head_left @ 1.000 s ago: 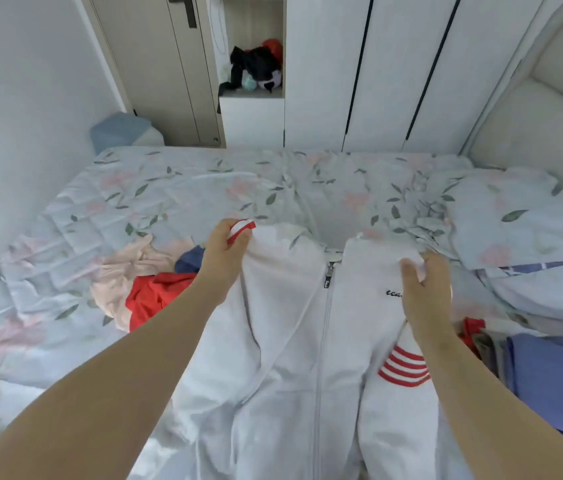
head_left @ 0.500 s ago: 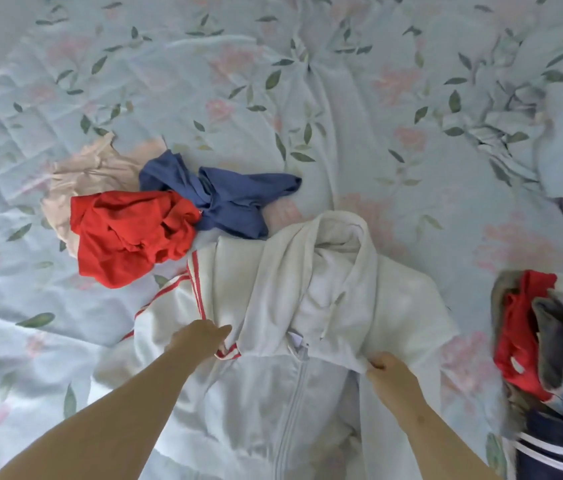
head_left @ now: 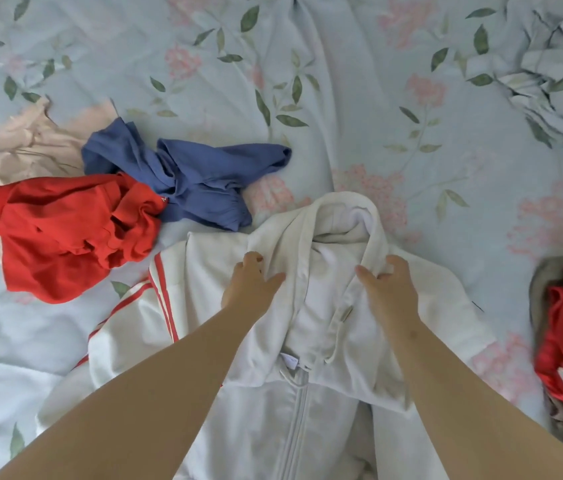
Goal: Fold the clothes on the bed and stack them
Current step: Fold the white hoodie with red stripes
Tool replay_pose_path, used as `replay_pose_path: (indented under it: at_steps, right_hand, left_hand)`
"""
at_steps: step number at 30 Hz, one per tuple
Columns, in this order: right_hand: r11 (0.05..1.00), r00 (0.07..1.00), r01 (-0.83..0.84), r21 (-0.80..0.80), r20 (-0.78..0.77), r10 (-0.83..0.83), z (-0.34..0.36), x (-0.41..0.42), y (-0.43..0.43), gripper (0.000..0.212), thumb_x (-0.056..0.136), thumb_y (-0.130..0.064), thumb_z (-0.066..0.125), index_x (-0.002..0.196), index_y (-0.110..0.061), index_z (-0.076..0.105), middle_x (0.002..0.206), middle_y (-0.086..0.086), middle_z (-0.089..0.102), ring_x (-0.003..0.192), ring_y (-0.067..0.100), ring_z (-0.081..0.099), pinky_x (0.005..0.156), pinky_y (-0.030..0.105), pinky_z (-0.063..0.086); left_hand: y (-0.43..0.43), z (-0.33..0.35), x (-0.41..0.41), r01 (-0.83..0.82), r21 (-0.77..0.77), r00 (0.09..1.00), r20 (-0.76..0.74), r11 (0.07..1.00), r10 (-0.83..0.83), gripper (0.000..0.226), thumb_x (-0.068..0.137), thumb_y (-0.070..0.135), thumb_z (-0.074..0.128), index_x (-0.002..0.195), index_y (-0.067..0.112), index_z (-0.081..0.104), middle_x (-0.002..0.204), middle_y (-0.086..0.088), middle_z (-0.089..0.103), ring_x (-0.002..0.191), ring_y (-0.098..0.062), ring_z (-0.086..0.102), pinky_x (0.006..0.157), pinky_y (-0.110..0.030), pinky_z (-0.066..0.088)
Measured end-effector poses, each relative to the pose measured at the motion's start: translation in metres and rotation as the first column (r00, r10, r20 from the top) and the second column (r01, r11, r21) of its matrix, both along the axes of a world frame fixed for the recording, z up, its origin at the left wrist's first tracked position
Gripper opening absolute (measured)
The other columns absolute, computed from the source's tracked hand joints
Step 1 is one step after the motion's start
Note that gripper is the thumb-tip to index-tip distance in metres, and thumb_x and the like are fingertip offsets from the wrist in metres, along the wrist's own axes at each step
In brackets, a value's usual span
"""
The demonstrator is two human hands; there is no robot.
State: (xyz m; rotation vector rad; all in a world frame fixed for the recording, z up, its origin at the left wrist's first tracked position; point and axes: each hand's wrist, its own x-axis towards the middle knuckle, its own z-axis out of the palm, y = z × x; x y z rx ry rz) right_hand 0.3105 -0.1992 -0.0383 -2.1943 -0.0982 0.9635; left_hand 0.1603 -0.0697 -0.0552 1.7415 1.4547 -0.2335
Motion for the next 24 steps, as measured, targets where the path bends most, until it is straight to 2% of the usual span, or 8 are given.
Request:
replay_pose_path:
  at_steps: [2, 4, 8, 11, 14, 17, 21, 24]
  right_hand:
    - [0.999, 0.999, -0.042, -0.029, 0.025, 0.043, -0.01, 0.0, 0.006, 0.05, 0.085, -0.028, 0.066, 0.128, -0.014, 0.044, 0.104, 0.004, 0.054, 0.093, 0.021, 0.052, 0.075, 0.027, 0.037]
    - [0.992, 0.993, -0.101, -0.078, 0.047, 0.104, -0.017, 0.001, 0.01, 0.026, 0.085, -0.016, 0.062, 0.108, -0.012, 0.051, 0.094, 0.003, 0.055, 0.085, 0.02, 0.051, 0.066, 0.027, 0.035]
    - [0.999, 0.994, -0.042, 0.013, 0.097, 0.041, -0.02, 0.007, 0.009, 0.006, 0.082, -0.003, 0.048, 0.08, -0.003, 0.053, 0.072, 0.004, 0.05, 0.069, 0.019, 0.043, 0.059, 0.029, 0.034]
    - [0.991, 0.992, 0.09, 0.095, 0.078, -0.098, -0.02, 0.006, 0.006, 0.016, 0.081, -0.002, 0.046, 0.068, -0.011, 0.048, 0.065, 0.002, 0.046, 0.064, 0.019, 0.041, 0.062, 0.033, 0.036]
    - [0.997, 0.995, 0.045, 0.055, 0.087, -0.05, -0.027, 0.002, 0.009, 0.01, 0.081, -0.007, 0.052, 0.077, -0.016, 0.053, 0.079, 0.007, 0.052, 0.072, 0.022, 0.048, 0.065, 0.03, 0.039]
    - [1.0, 0.995, -0.005, -0.016, 0.102, 0.007, -0.031, -0.001, 0.014, 0.016, 0.082, -0.024, 0.063, 0.094, -0.022, 0.052, 0.094, 0.007, 0.054, 0.084, 0.023, 0.054, 0.076, 0.035, 0.046]
    - [0.997, 0.986, 0.067, 0.049, 0.152, -0.074, -0.029, 0.003, 0.017, 0.027, 0.087, -0.039, 0.054, 0.103, -0.017, 0.06, 0.103, 0.011, 0.06, 0.101, 0.027, 0.054, 0.094, 0.043, 0.045]
    - [0.993, 0.991, 0.113, 0.027, 0.067, -0.115, -0.029, 0.008, 0.018, 0.038, 0.088, -0.03, 0.051, 0.122, -0.015, 0.054, 0.109, 0.004, 0.058, 0.105, 0.025, 0.055, 0.094, 0.039, 0.045]
  left_hand:
    - [0.004, -0.01, 0.002, 0.043, 0.017, 0.999, -0.016, 0.999, -0.042, 0.016, 0.094, 0.032, 0.052, 0.094, 0.017, 0.047, 0.089, 0.002, 0.05, 0.072, -0.014, 0.045, 0.063, -0.027, 0.04]
    - [0.014, -0.014, 0.002, 0.052, 0.035, 0.998, 0.024, 0.998, -0.053, 0.028, 0.095, 0.027, 0.049, 0.073, 0.015, 0.039, 0.069, 0.002, 0.043, 0.062, -0.014, 0.04, 0.055, -0.023, 0.034]
    - [0.054, -0.008, -0.009, -0.341, 0.115, 0.912, 0.282, 0.933, 0.298, 0.017, 0.094, 0.023, 0.051, 0.081, 0.012, 0.05, 0.07, -0.003, 0.049, 0.068, -0.022, 0.047, 0.058, -0.03, 0.038]
    - [0.06, 0.001, -0.021, -0.416, 0.26, 0.901, 0.243, 0.871, 0.358, 0.013, 0.093, 0.017, 0.053, 0.105, 0.013, 0.055, 0.101, -0.007, 0.055, 0.094, -0.026, 0.052, 0.08, -0.034, 0.041]
    - [0.029, 0.01, -0.01, -0.156, 0.386, 0.985, 0.129, 0.909, 0.115, 0.029, 0.091, 0.026, 0.057, 0.118, 0.016, 0.052, 0.116, -0.007, 0.046, 0.103, -0.026, 0.049, 0.081, -0.031, 0.039]
    - [0.005, 0.006, 0.006, 0.035, 0.303, 0.999, 0.005, 0.952, -0.039, 0.042, 0.088, 0.047, 0.057, 0.12, 0.021, 0.048, 0.119, 0.0, 0.044, 0.105, -0.023, 0.05, 0.08, -0.039, 0.048]
    - [0.019, -0.002, 0.022, 0.017, 0.501, 0.998, -0.067, 0.865, 0.02, 0.053, 0.088, 0.049, 0.056, 0.129, 0.017, 0.045, 0.135, -0.006, 0.038, 0.119, -0.028, 0.04, 0.097, -0.039, 0.032]
    - [0.041, -0.007, 0.028, -0.192, 0.294, 0.978, -0.028, 0.937, 0.209, 0.063, 0.088, 0.045, 0.058, 0.138, 0.016, 0.034, 0.14, -0.008, 0.035, 0.123, -0.029, 0.041, 0.099, -0.04, 0.035]
